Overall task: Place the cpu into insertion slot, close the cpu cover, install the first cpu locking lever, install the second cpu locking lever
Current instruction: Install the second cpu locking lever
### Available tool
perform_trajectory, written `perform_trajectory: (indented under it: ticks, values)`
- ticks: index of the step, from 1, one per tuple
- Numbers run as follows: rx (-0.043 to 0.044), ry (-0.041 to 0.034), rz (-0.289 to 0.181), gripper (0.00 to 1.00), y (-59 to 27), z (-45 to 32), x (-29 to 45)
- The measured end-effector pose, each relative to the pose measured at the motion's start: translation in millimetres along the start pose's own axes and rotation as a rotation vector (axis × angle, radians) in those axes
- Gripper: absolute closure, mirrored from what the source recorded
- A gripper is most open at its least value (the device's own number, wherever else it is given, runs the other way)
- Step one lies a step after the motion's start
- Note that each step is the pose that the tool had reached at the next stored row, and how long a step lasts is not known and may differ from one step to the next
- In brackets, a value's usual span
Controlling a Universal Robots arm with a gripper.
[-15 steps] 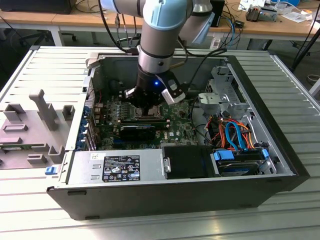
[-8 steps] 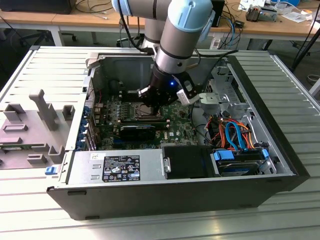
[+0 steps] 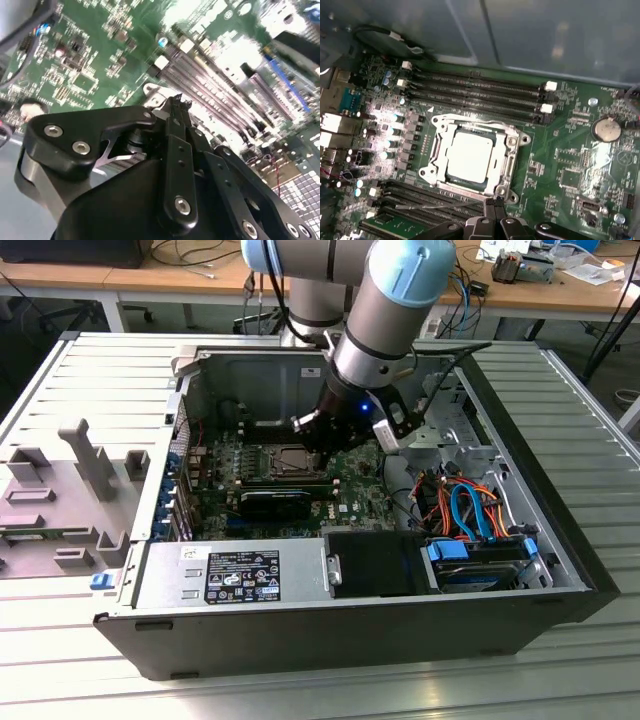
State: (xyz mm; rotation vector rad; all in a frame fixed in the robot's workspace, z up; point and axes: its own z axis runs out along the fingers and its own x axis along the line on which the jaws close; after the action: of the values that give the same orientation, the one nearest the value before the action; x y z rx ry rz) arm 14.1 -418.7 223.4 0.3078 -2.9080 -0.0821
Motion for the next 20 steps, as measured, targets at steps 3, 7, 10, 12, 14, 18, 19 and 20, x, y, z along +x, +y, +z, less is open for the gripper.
perform_trajectory:
  ticks: [3, 7, 10, 12, 14, 18, 19, 20]
  values:
    - [0.0620, 0.0124, 0.040, 0.89, -0.1, -0.1, -0.1]
    - [0.0614, 0.0123, 0.041, 0.89, 0.0, 0.0, -0.1]
    - [0.0661, -0.0149, 0.041, 0.89, 0.1, 0.3, 0.2]
    - [0.0714, -0.0414, 0.041, 0.89, 0.1, 0.4, 0.6]
    - [0.0776, -0.0732, 0.041, 0.89, 0.2, 0.5, 1.0]
    - [0.0866, -0.1200, 0.040, 0.89, 0.3, 1.0, 1.4]
    - [0.0867, -0.1199, 0.040, 0.89, 0.3, 0.9, 1.4]
    - [0.0868, -0.1199, 0.040, 0.89, 0.3, 0.9, 1.4]
